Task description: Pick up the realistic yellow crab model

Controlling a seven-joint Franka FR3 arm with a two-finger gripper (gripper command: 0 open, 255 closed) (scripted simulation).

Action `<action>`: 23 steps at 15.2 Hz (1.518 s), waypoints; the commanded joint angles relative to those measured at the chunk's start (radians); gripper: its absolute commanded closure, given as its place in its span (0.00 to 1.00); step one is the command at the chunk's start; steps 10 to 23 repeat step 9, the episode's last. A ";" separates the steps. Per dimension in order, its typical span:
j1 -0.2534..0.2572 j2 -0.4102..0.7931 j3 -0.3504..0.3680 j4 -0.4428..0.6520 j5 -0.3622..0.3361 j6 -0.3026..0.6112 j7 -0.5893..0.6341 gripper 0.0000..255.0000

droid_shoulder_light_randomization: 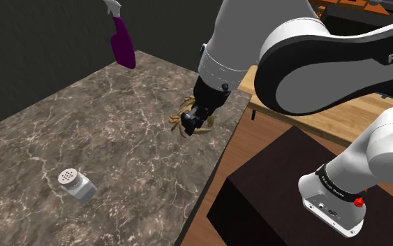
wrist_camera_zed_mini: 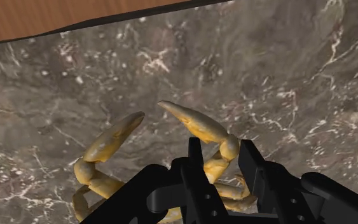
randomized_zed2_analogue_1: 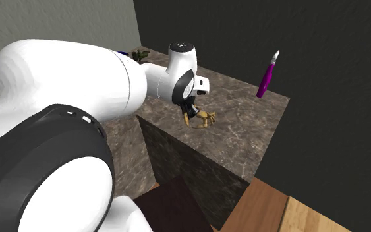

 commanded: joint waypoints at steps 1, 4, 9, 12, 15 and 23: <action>0.001 -0.013 -0.008 0.017 0.003 -0.029 -0.003 1.00; 0.003 -0.032 -0.018 0.043 0.005 -0.074 -0.007 1.00; 0.004 -0.049 -0.029 0.073 0.006 -0.119 -0.009 1.00; 0.004 -0.049 -0.029 0.073 0.006 -0.119 -0.009 1.00; 0.004 -0.049 -0.029 0.073 0.006 -0.119 -0.009 1.00; 0.004 -0.049 -0.029 0.073 0.006 -0.119 -0.009 1.00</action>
